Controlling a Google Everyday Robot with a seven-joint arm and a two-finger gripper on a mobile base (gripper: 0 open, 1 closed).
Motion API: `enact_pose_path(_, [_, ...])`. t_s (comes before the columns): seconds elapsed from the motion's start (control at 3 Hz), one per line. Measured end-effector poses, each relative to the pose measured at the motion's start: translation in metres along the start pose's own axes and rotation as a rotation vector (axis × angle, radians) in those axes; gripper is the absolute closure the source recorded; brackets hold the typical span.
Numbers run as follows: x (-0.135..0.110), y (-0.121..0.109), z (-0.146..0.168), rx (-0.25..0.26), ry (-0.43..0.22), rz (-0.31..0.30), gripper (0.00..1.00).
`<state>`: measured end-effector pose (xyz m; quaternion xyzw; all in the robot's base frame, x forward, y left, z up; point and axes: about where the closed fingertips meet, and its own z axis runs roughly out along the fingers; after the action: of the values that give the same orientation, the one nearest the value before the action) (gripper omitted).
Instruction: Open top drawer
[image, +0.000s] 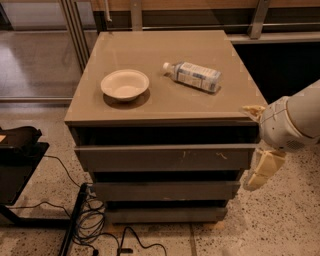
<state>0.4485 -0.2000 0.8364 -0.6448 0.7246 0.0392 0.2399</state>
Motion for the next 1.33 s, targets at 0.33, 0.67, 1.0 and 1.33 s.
enact_pose_path(0.33, [0.002, 0.006, 0.040, -0.060, -0.042, 0.000, 0.00])
enact_pose_path(0.67, [0.011, 0.011, 0.083, -0.105, -0.073, 0.007, 0.00])
enact_pose_path(1.0, [0.020, 0.013, 0.112, -0.124, -0.091, 0.019, 0.00])
enact_pose_path(1.33, [0.024, 0.009, 0.136, -0.122, -0.109, 0.025, 0.00])
